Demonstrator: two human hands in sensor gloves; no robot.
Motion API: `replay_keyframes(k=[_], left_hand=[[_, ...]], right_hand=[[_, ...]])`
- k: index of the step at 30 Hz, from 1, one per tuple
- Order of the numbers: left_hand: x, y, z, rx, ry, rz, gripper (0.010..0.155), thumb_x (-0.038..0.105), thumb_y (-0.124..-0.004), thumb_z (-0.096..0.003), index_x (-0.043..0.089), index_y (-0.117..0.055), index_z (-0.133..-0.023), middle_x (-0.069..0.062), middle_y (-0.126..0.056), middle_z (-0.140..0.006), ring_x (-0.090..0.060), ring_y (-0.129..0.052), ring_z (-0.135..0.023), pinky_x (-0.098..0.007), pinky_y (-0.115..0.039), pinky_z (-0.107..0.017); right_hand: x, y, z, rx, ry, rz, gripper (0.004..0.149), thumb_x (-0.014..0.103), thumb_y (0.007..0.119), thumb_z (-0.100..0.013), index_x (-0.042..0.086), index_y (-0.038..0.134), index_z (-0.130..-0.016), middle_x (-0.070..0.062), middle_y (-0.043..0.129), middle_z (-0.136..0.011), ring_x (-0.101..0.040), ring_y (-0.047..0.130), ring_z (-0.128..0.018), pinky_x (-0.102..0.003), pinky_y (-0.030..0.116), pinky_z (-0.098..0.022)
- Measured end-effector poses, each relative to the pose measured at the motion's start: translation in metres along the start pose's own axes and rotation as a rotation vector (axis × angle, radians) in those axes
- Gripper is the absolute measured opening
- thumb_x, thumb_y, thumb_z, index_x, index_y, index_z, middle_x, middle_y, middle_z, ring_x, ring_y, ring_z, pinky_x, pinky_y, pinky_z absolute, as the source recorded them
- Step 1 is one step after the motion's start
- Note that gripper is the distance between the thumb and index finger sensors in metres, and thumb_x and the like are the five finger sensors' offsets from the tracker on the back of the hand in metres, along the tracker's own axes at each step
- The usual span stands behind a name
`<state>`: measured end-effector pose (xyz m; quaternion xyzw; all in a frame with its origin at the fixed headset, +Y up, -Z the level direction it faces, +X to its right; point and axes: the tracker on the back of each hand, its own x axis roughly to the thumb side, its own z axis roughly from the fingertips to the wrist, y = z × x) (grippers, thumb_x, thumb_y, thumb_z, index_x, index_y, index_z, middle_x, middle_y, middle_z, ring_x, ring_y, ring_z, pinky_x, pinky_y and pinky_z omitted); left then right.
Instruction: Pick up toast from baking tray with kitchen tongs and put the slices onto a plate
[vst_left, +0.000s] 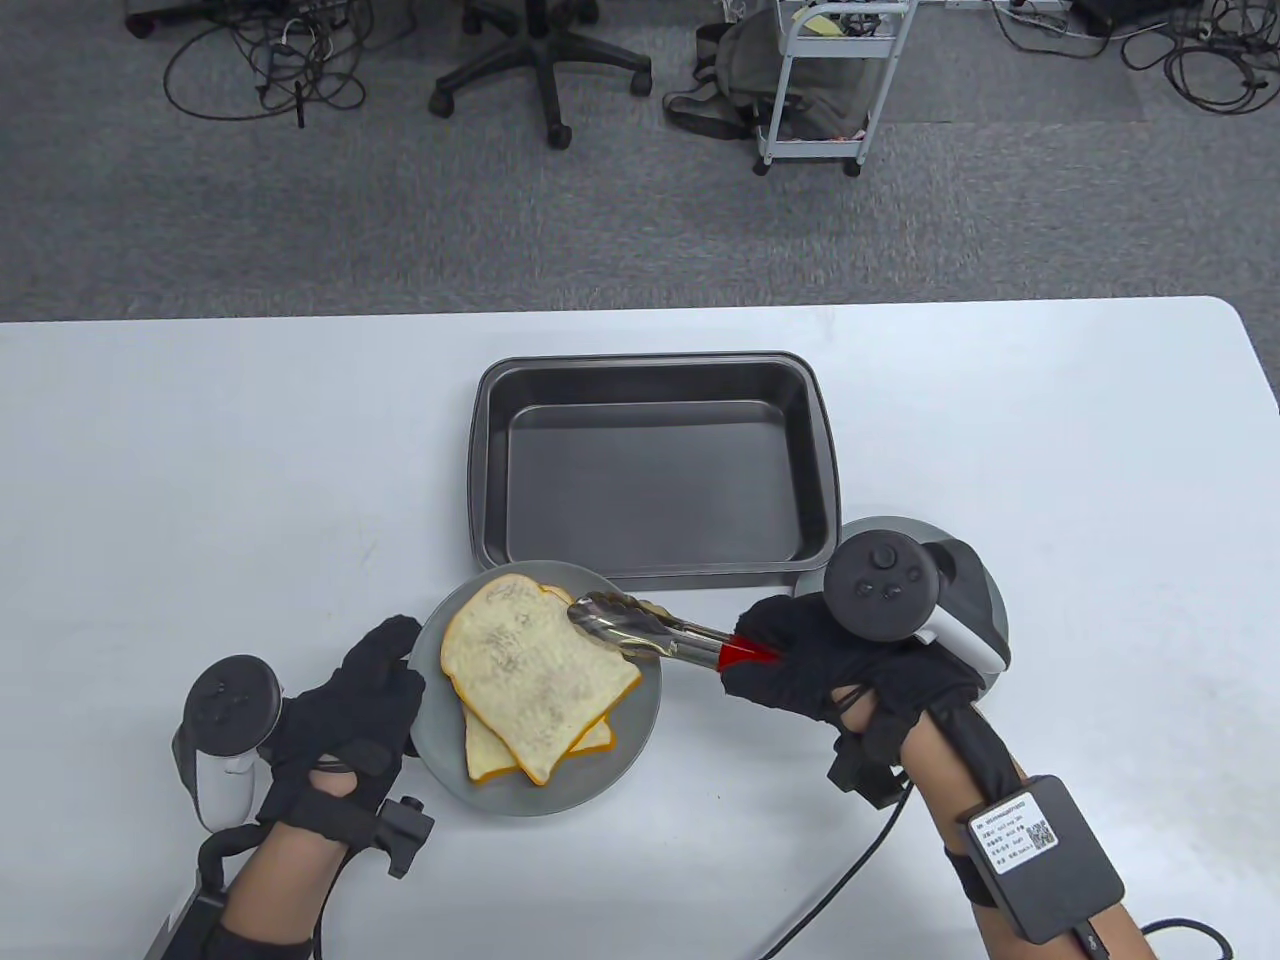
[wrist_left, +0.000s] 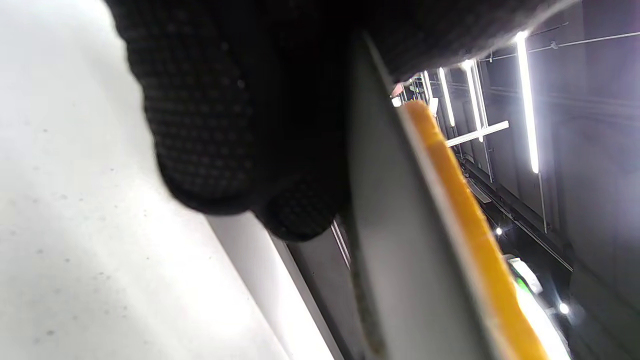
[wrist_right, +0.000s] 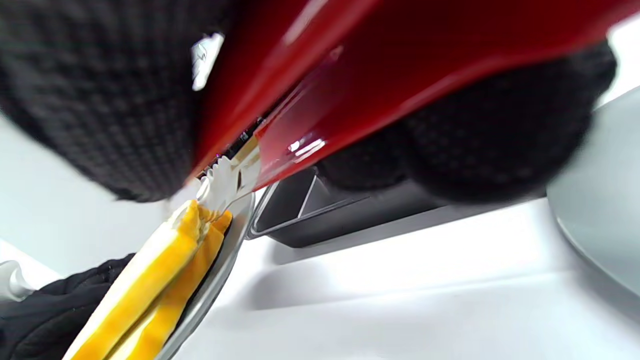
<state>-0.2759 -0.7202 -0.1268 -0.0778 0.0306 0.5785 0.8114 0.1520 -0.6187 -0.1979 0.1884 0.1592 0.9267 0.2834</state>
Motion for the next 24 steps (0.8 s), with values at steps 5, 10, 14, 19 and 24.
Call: replay_keyframes(k=[5,10,14,19,24], left_hand=[[0.003,0.001,0.002,0.013,-0.012,0.002,0.059,0.028,-0.079,-0.0501,0.009,-0.057,-0.101,-0.01,-0.099,-0.078,-0.021,-0.12,-0.041,-0.025,-0.108,-0.027],[0.003,0.003,0.003,0.023,-0.014,0.007,0.059,0.029,-0.079,-0.0502,0.009,-0.057,-0.101,-0.011,-0.099,-0.078,-0.022,-0.12,-0.042,-0.025,-0.108,-0.027],[0.003,0.004,0.003,0.026,-0.016,0.011,0.059,0.029,-0.079,-0.0501,0.009,-0.057,-0.101,-0.01,-0.099,-0.078,-0.021,-0.12,-0.042,-0.025,-0.108,-0.027],[0.003,0.005,0.005,0.031,-0.022,0.012,0.059,0.028,-0.079,-0.0502,0.009,-0.057,-0.101,-0.01,-0.099,-0.078,-0.021,-0.12,-0.042,-0.025,-0.108,-0.027],[0.004,0.004,0.005,0.029,-0.027,-0.001,0.059,0.029,-0.079,-0.0502,0.009,-0.057,-0.101,-0.011,-0.099,-0.078,-0.021,-0.12,-0.042,-0.025,-0.108,-0.027]], right_hand=[[-0.009,-0.004,0.01,-0.05,0.011,-0.046,0.086,0.067,0.1,-0.021,0.012,0.086,-0.086,-0.016,0.102,-0.062,-0.031,0.101,-0.033,-0.054,0.087,-0.04],[-0.023,-0.009,0.025,-0.108,0.037,-0.048,0.096,0.067,0.101,-0.019,0.014,0.074,-0.095,-0.013,0.093,-0.073,-0.03,0.097,-0.044,-0.056,0.083,-0.046],[-0.04,-0.016,0.042,-0.176,0.077,-0.045,0.099,0.067,0.102,-0.019,0.018,0.069,-0.098,-0.011,0.087,-0.078,-0.028,0.092,-0.049,-0.057,0.081,-0.049],[-0.071,-0.018,0.068,-0.294,0.197,-0.106,0.099,0.066,0.101,-0.021,0.019,0.065,-0.1,-0.01,0.083,-0.08,-0.028,0.089,-0.052,-0.057,0.078,-0.051],[-0.101,-0.01,0.097,-0.492,0.368,-0.13,0.096,0.063,0.1,-0.024,0.017,0.063,-0.1,-0.013,0.08,-0.082,-0.029,0.088,-0.053,-0.057,0.077,-0.05]])
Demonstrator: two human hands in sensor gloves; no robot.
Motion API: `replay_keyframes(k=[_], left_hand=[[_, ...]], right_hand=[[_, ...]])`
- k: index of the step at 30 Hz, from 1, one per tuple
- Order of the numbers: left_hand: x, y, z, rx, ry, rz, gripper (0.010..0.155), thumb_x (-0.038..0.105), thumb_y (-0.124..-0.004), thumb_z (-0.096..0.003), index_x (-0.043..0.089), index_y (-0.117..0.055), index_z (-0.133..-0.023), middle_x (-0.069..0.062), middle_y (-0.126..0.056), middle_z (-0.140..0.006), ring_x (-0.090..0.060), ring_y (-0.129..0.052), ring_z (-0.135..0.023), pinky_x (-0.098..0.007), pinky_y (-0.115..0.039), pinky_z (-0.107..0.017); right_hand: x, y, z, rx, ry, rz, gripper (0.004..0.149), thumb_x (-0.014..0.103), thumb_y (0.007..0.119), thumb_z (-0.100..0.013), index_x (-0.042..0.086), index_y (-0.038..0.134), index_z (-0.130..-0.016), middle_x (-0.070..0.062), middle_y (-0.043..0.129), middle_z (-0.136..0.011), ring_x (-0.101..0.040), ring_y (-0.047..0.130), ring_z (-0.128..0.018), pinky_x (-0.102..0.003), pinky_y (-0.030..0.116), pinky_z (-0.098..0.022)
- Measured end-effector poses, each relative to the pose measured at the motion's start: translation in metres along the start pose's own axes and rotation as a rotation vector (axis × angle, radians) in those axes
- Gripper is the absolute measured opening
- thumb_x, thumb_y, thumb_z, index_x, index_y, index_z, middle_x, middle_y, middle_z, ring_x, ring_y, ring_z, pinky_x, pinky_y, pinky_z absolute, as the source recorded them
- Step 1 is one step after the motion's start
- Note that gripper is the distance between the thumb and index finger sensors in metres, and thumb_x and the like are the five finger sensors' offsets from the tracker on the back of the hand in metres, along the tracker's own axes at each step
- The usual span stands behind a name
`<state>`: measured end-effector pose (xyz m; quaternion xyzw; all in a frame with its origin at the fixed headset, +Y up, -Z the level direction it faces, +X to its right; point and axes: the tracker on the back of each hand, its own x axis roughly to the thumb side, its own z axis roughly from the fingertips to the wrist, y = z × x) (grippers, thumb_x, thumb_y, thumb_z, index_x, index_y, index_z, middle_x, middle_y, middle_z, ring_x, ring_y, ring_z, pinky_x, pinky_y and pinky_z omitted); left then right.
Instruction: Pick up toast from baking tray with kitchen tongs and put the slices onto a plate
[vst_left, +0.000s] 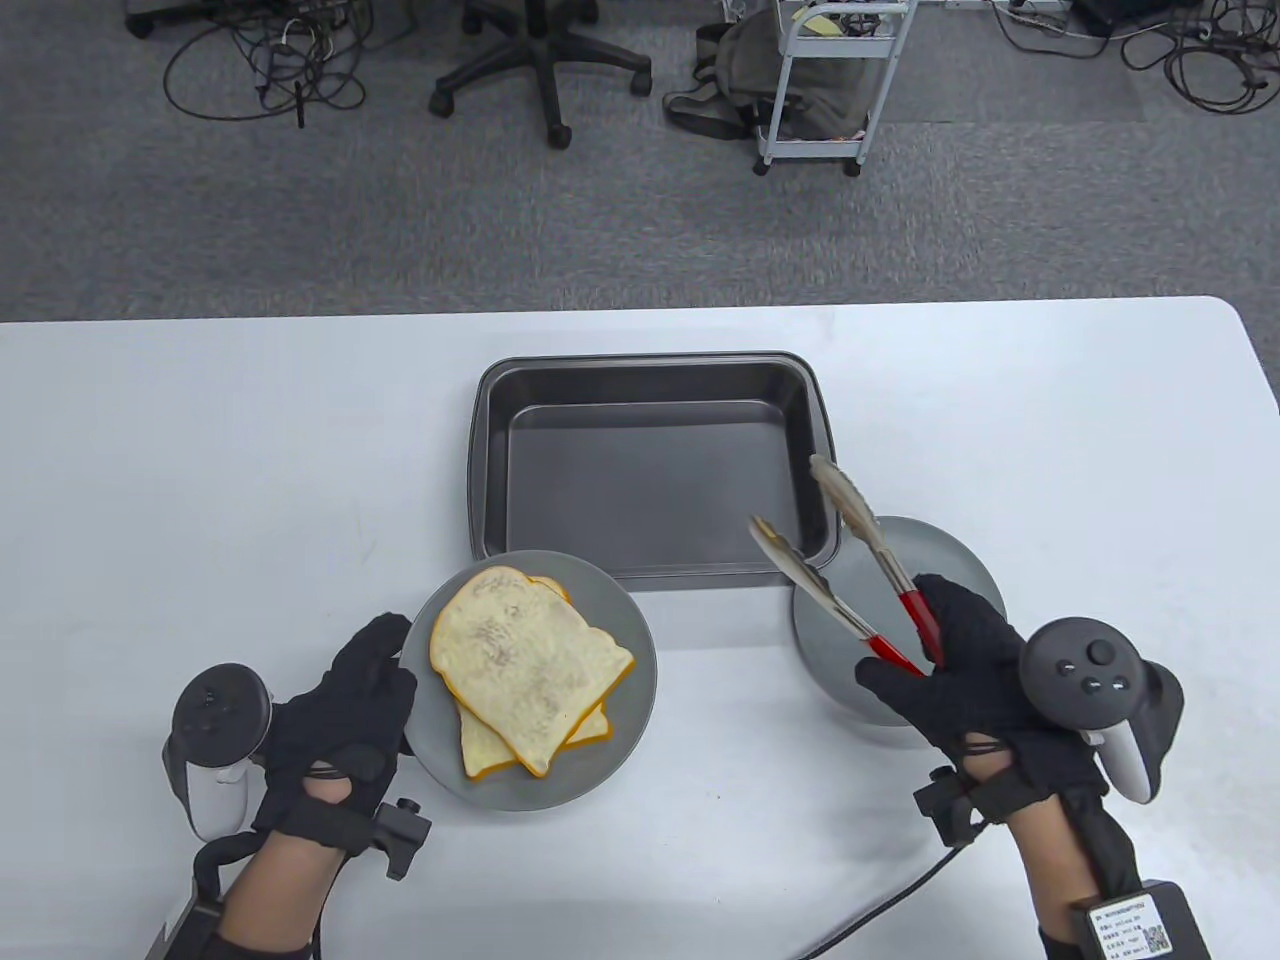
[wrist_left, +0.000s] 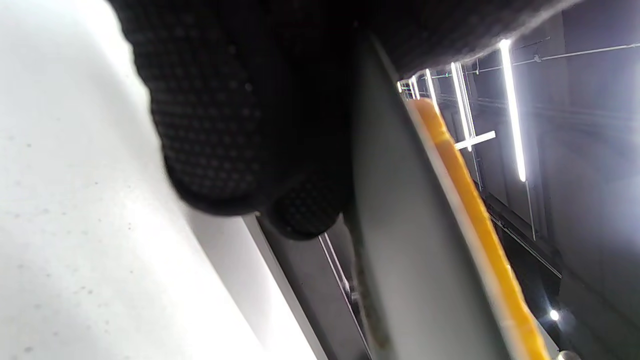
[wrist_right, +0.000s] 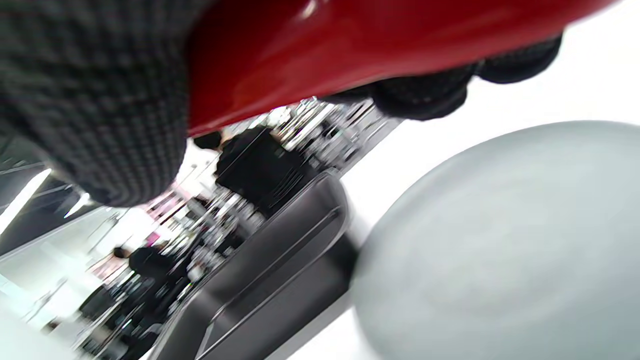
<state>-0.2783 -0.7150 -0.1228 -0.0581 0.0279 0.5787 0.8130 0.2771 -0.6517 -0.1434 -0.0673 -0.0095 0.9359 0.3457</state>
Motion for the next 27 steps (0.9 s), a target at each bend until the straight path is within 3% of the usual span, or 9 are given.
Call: replay_keyframes(k=[5,8,22,27], left_hand=[[0.0,-0.002,0.0,0.002,-0.002,-0.015,0.059,0.029,-0.079,-0.0501,0.009,-0.057,-0.101,-0.011,-0.099,-0.078,-0.022,-0.12,-0.042,-0.025,-0.108,-0.027],[-0.001,-0.003,0.0,0.003,0.001,-0.017,0.059,0.029,-0.079,-0.05,0.009,-0.057,-0.101,-0.011,-0.099,-0.078,-0.022,-0.121,-0.042,-0.025,-0.108,-0.027],[0.0,-0.005,0.001,0.002,0.002,-0.028,0.059,0.029,-0.079,-0.0501,0.009,-0.057,-0.101,-0.011,-0.099,-0.078,-0.022,-0.12,-0.042,-0.025,-0.108,-0.027],[0.0,-0.006,0.001,0.0,0.0,-0.033,0.059,0.029,-0.079,-0.0501,0.008,-0.057,-0.101,-0.011,-0.099,-0.078,-0.022,-0.121,-0.042,-0.025,-0.108,-0.027]], right_hand=[[-0.027,0.001,0.012,-0.166,0.105,0.026,0.095,0.064,0.098,-0.027,0.015,0.061,-0.1,-0.014,0.079,-0.083,-0.029,0.088,-0.053,-0.055,0.078,-0.047],[-0.038,0.004,0.013,-0.207,0.172,0.045,0.096,0.063,0.097,-0.029,0.014,0.059,-0.101,-0.015,0.077,-0.084,-0.03,0.087,-0.054,-0.054,0.079,-0.045],[-0.059,0.026,-0.012,-0.031,0.46,0.227,0.096,0.055,0.086,-0.039,0.009,0.037,-0.106,-0.022,0.061,-0.093,-0.033,0.079,-0.063,-0.05,0.078,-0.045],[-0.055,0.037,-0.018,0.017,0.457,0.253,0.092,0.056,0.081,-0.039,0.01,0.039,-0.107,-0.022,0.06,-0.093,-0.033,0.079,-0.063,-0.049,0.078,-0.043]])
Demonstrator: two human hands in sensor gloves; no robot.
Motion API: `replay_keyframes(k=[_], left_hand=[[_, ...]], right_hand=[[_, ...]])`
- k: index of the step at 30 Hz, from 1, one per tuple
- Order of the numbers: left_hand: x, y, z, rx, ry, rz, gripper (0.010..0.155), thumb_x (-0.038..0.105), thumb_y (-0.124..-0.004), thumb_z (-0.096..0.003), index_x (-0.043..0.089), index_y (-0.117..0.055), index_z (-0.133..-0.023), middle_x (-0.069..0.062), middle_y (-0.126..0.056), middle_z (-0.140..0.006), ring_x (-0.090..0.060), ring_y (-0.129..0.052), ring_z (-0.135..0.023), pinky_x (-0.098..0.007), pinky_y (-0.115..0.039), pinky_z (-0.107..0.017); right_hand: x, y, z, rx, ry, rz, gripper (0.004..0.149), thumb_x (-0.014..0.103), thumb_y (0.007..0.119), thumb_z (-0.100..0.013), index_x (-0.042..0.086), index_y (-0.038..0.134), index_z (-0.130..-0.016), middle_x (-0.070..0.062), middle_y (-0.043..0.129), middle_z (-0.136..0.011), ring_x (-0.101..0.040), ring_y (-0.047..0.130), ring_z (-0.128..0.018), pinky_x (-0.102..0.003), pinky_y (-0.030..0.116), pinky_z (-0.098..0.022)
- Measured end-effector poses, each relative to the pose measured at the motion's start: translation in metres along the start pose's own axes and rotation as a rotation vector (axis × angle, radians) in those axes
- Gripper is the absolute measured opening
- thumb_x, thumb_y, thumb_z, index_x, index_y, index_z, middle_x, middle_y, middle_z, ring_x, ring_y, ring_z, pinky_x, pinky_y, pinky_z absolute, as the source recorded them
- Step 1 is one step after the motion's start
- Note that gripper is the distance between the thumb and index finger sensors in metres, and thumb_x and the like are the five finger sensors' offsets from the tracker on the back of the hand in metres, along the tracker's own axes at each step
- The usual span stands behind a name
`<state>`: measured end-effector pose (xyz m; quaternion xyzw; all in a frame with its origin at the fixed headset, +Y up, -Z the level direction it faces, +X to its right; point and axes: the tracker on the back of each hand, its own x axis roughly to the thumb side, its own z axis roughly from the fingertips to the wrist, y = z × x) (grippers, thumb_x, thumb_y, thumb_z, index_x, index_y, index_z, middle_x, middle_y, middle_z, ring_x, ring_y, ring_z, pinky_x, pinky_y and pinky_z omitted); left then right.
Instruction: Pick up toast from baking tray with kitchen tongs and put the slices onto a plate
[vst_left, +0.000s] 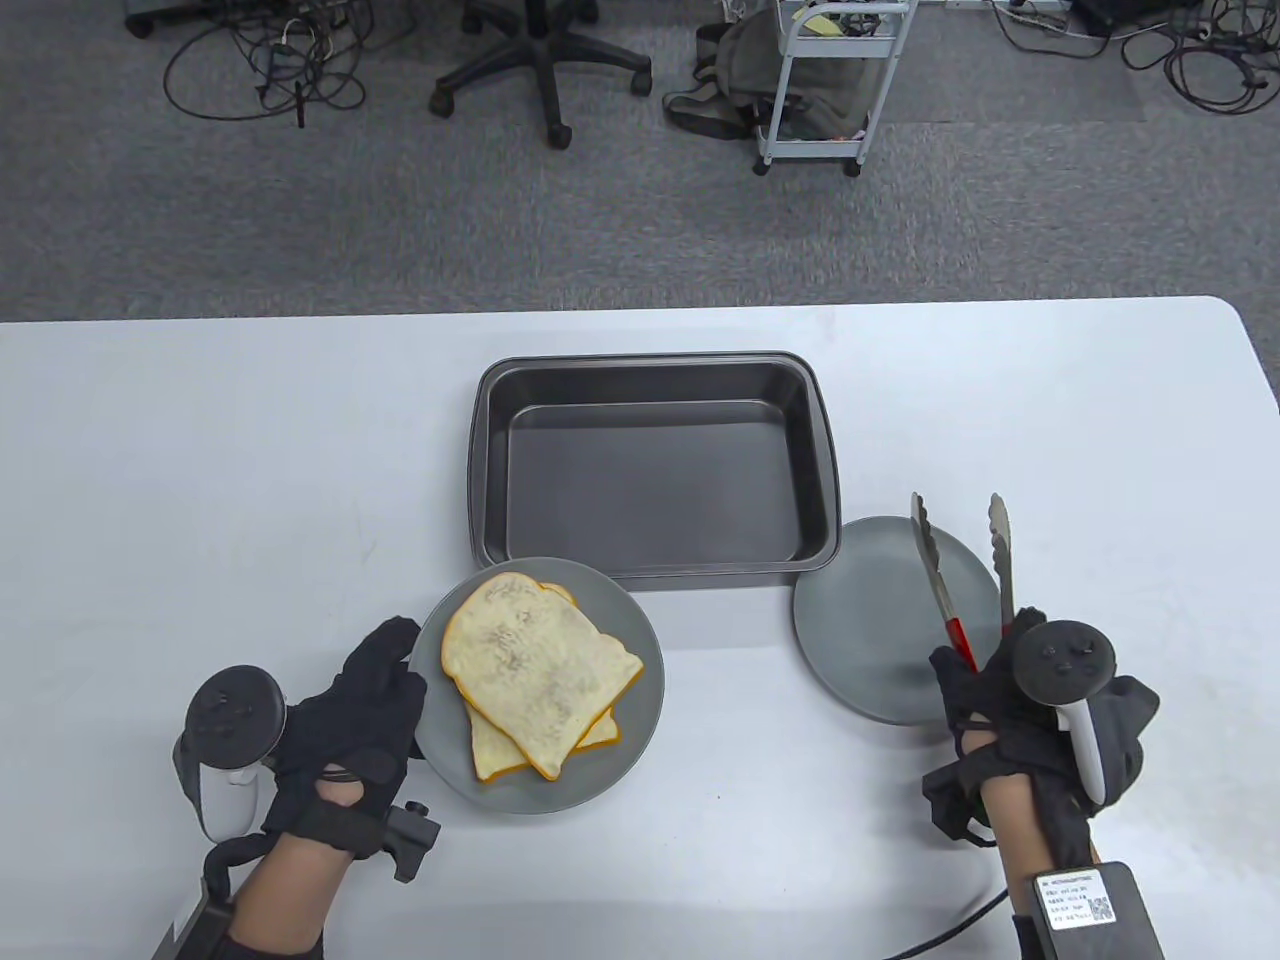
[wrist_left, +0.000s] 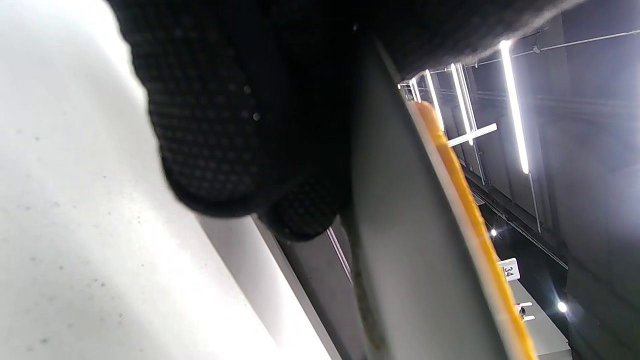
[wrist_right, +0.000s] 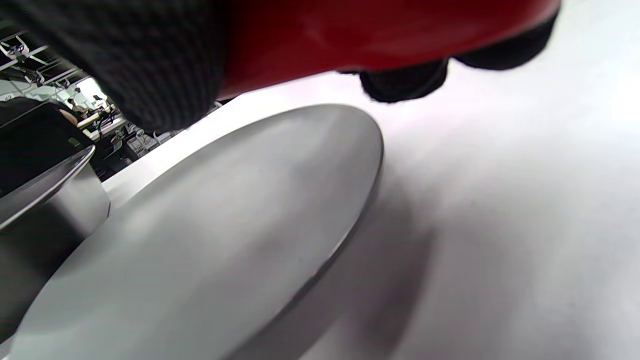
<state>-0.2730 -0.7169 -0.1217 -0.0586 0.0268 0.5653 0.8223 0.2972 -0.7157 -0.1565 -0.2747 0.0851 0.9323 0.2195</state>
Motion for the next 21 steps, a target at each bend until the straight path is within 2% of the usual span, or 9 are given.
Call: replay_keyframes(k=[5,8,13,19,21], left_hand=[[0.0,0.0,0.0,-0.001,0.002,0.003,0.059,0.029,-0.079,-0.05,0.008,-0.057,-0.101,-0.011,-0.099,-0.078,-0.022,-0.121,-0.042,-0.025,-0.108,-0.027],[0.0,0.0,0.0,0.0,0.002,0.001,0.059,0.029,-0.079,-0.0499,0.008,-0.057,-0.101,-0.011,-0.099,-0.078,-0.022,-0.121,-0.041,-0.025,-0.108,-0.026],[0.001,0.0,0.0,0.001,0.0,0.002,0.059,0.029,-0.079,-0.0499,0.008,-0.057,-0.101,-0.011,-0.099,-0.078,-0.022,-0.121,-0.041,-0.025,-0.108,-0.026],[0.001,0.001,0.001,0.001,0.001,0.002,0.059,0.029,-0.079,-0.0496,0.007,-0.058,-0.101,-0.012,-0.1,-0.077,-0.022,-0.121,-0.041,-0.025,-0.109,-0.026],[0.001,0.0,0.001,0.0,0.001,0.001,0.059,0.029,-0.079,-0.0496,0.008,-0.058,-0.101,-0.012,-0.1,-0.077,-0.022,-0.121,-0.041,-0.025,-0.108,-0.026]], right_hand=[[0.013,0.011,0.004,0.023,-0.026,0.085,0.09,0.058,0.078,-0.041,0.01,0.04,-0.107,-0.021,0.061,-0.093,-0.032,0.079,-0.063,-0.047,0.078,-0.042],[0.018,0.016,0.004,0.042,-0.025,0.088,0.088,0.058,0.08,-0.042,0.009,0.046,-0.106,-0.022,0.065,-0.091,-0.033,0.081,-0.062,-0.048,0.079,-0.042],[0.029,0.019,0.004,0.007,-0.012,0.148,0.087,0.059,0.084,-0.041,0.01,0.051,-0.105,-0.02,0.07,-0.089,-0.034,0.083,-0.061,-0.05,0.079,-0.042],[0.042,0.026,0.002,0.003,0.011,0.338,0.087,0.064,0.088,-0.037,0.013,0.062,-0.102,-0.015,0.084,-0.079,-0.03,0.091,-0.052,-0.05,0.08,-0.041],[0.042,0.03,0.0,0.008,0.018,0.346,0.089,0.066,0.088,-0.035,0.013,0.064,-0.102,-0.013,0.085,-0.075,-0.028,0.092,-0.048,-0.049,0.081,-0.04]])
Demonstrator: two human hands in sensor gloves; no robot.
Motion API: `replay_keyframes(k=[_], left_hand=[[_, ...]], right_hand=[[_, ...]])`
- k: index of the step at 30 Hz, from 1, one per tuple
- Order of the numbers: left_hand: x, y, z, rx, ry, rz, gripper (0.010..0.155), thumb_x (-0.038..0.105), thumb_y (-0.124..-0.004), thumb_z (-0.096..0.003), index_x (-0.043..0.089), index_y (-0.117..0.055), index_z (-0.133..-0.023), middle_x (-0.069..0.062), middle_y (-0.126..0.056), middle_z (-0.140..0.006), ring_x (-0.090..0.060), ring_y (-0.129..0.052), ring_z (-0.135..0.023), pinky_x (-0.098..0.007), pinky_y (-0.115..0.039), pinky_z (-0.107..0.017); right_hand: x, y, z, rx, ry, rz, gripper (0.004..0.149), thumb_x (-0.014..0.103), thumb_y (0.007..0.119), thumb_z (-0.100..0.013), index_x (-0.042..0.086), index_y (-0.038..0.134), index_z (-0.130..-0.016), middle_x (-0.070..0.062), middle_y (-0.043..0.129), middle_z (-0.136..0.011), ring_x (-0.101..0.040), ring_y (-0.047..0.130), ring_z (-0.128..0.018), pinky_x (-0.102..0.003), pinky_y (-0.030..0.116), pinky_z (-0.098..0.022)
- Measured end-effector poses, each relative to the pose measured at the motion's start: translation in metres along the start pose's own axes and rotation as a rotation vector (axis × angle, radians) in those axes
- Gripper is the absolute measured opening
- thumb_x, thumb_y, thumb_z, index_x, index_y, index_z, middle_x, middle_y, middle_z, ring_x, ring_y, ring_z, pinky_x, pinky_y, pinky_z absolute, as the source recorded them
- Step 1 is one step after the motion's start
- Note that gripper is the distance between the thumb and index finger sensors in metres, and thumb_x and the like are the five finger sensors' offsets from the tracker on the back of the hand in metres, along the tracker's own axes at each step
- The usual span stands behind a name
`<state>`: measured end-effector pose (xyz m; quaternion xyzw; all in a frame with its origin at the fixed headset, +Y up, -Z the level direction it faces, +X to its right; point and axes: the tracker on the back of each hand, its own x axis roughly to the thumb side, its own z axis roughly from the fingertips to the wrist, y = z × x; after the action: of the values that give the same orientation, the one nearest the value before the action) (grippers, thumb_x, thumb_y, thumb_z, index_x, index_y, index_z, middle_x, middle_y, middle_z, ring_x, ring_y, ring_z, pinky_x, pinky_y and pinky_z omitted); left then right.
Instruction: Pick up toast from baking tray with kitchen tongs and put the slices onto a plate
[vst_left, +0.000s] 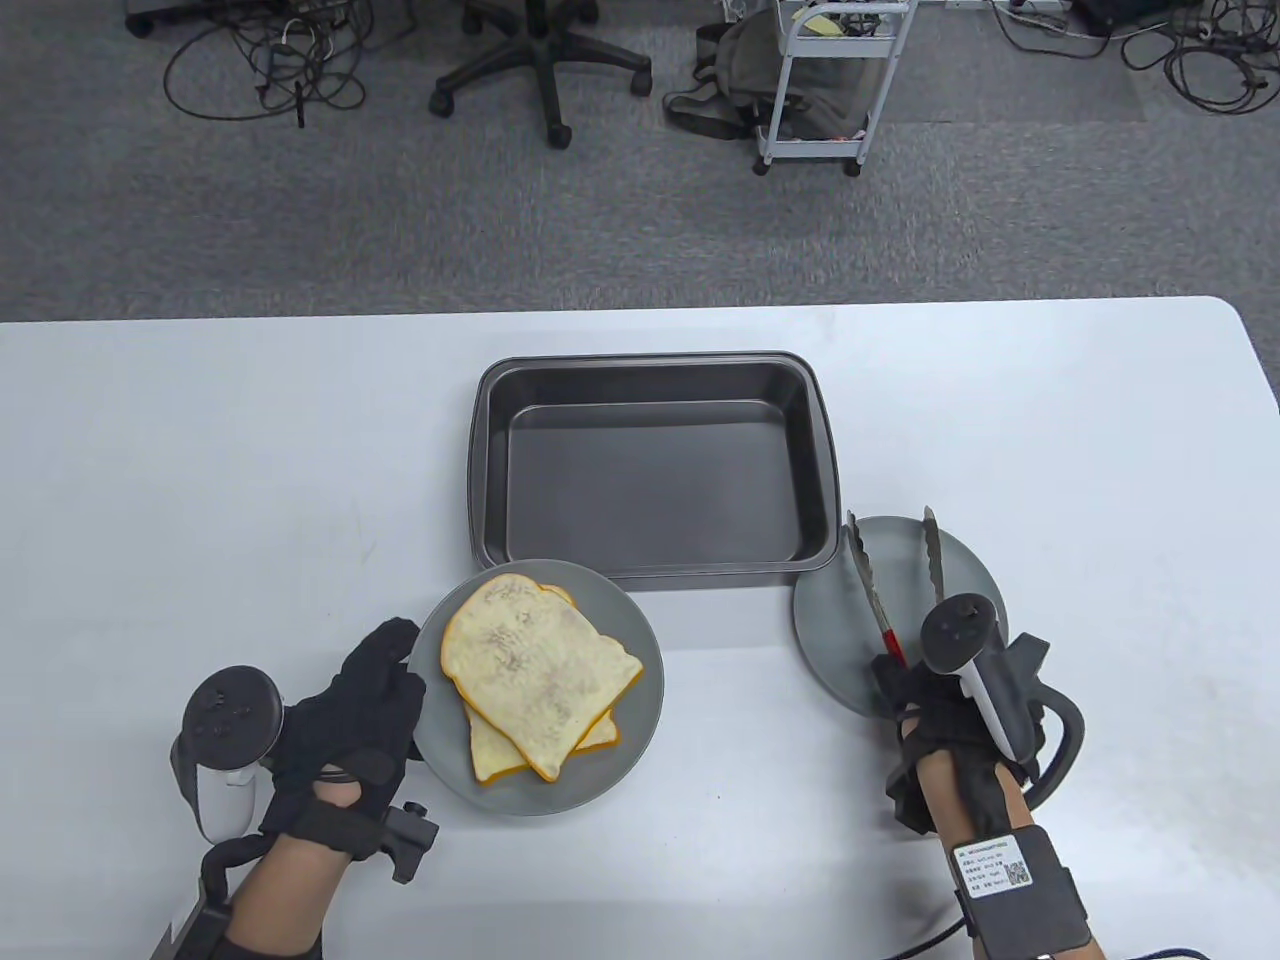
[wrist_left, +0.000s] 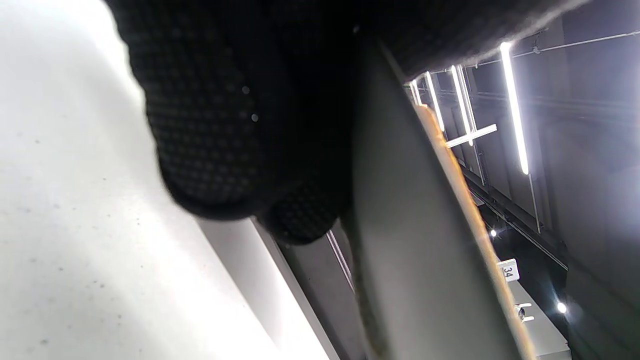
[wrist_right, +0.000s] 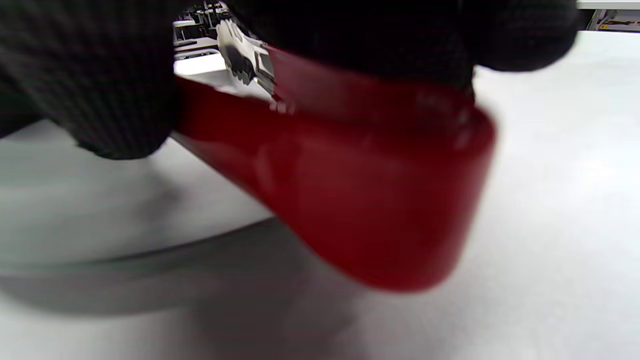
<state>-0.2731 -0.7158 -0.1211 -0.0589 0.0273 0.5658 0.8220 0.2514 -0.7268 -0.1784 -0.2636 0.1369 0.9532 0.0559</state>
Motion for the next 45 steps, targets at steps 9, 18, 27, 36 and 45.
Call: replay_keyframes(k=[9,18,27,36,45], left_hand=[[0.0,-0.002,0.0,-0.016,0.004,-0.01,0.059,0.029,-0.079,-0.0496,0.008,-0.058,-0.101,-0.012,-0.1,-0.077,-0.022,-0.121,-0.041,-0.026,-0.108,-0.026],[-0.001,0.001,-0.001,-0.01,0.014,0.007,0.059,0.029,-0.079,-0.0497,0.008,-0.058,-0.101,-0.012,-0.1,-0.077,-0.022,-0.121,-0.041,-0.026,-0.108,-0.026],[-0.007,0.016,-0.003,0.04,0.043,0.051,0.059,0.029,-0.078,-0.0501,0.009,-0.057,-0.101,-0.011,-0.099,-0.079,-0.022,-0.12,-0.042,-0.025,-0.108,-0.027],[-0.016,0.039,-0.006,0.118,0.071,0.086,0.059,0.029,-0.078,-0.0503,0.009,-0.056,-0.102,-0.011,-0.098,-0.079,-0.022,-0.12,-0.043,-0.026,-0.108,-0.028],[-0.022,0.053,-0.01,0.159,0.1,0.113,0.059,0.029,-0.077,-0.0507,0.01,-0.055,-0.102,-0.011,-0.097,-0.081,-0.022,-0.12,-0.045,-0.026,-0.108,-0.03]], right_hand=[[0.0,-0.014,0.009,-0.047,-0.008,-0.038,0.094,0.069,0.081,-0.033,0.013,0.059,-0.104,-0.015,0.084,-0.086,-0.032,0.094,-0.06,-0.053,0.081,-0.045],[0.005,-0.049,0.055,-0.155,-0.231,-0.18,0.089,0.064,0.082,-0.036,0.015,0.057,-0.106,-0.019,0.072,-0.101,-0.042,0.085,-0.083,-0.062,0.073,-0.059],[0.024,-0.032,0.104,-0.215,-0.486,-0.162,0.088,0.063,0.083,-0.037,0.018,0.055,-0.107,-0.018,0.063,-0.109,-0.045,0.075,-0.095,-0.068,0.064,-0.067],[0.036,0.001,0.119,-0.218,-0.619,-0.123,0.087,0.062,0.083,-0.037,0.019,0.054,-0.107,-0.017,0.055,-0.113,-0.046,0.065,-0.101,-0.07,0.057,-0.07],[0.049,0.023,0.128,-0.292,-0.69,-0.023,0.089,0.063,0.084,-0.035,0.023,0.053,-0.107,-0.013,0.05,-0.116,-0.045,0.049,-0.109,-0.073,0.044,-0.074]])
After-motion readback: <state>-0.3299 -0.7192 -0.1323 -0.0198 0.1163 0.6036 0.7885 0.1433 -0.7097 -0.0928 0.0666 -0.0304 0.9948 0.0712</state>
